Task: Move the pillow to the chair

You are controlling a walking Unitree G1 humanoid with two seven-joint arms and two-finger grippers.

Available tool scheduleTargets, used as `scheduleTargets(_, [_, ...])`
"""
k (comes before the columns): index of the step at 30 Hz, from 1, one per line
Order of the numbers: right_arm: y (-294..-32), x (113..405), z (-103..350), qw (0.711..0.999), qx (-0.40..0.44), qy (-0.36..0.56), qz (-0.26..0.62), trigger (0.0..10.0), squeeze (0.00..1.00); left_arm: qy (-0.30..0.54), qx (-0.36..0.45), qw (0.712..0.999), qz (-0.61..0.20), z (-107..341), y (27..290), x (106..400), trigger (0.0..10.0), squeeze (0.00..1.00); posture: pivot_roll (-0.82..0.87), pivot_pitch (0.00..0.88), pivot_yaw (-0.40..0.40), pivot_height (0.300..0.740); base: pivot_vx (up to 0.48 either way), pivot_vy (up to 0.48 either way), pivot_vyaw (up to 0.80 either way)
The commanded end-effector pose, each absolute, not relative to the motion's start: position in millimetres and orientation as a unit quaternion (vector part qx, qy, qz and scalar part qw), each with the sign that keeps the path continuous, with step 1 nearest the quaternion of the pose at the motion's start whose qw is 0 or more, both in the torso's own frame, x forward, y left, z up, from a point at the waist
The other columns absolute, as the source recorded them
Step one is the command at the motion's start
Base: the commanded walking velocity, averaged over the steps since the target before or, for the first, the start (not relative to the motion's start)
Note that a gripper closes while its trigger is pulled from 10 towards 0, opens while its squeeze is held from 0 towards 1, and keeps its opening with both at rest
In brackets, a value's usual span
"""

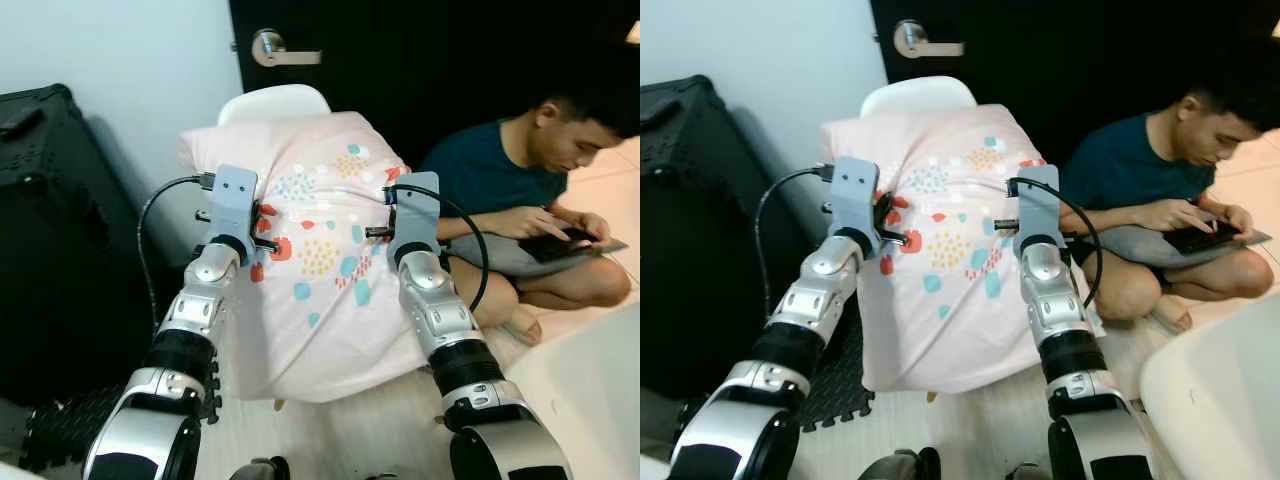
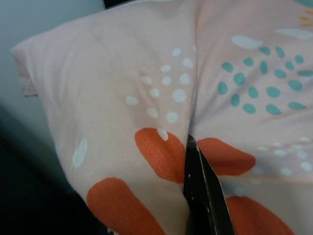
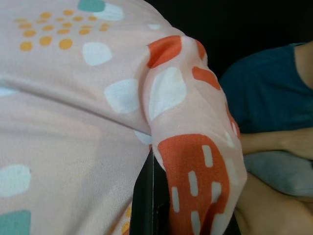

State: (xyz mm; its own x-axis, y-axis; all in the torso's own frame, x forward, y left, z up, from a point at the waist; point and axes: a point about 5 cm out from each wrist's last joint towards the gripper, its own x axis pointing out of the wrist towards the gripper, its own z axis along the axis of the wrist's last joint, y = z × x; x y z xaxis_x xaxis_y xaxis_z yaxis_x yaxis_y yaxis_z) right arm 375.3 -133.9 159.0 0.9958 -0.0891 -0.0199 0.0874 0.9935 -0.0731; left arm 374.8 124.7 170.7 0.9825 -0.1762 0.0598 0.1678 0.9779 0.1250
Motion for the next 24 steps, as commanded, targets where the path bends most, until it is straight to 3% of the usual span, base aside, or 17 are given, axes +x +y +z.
scheduleTargets(1, [-140, 376, 164, 0.998, -0.021, -0.007, -0.058, 10.0, 0.0, -0.063, 0.086, 0.989, -0.101, 178, 123, 372, 10.0, 0.0, 0.08, 0.108, 0.003, 0.74, 0.0, 0.0, 0.0])
scheduleTargets(15, [-127, 375, 162, 1.0, 0.009, -0.016, -0.02, 10.0, 0.0, -0.07, 0.063, 0.991, -0.095, 180, 111, 372, 10.0, 0.0, 0.07, 0.113, 0.01, 0.74, 0.0, 0.0, 0.0])
scheduleTargets(24, [-125, 378, 194, 0.992, 0.073, -0.104, -0.015, 10.0, 0.0, -0.158, 0.115, 0.978, -0.078, 208, 119, 368, 10.0, 0.0, 0.07, 0.115, 0.006, 0.74, 0.0, 0.0, 0.0])
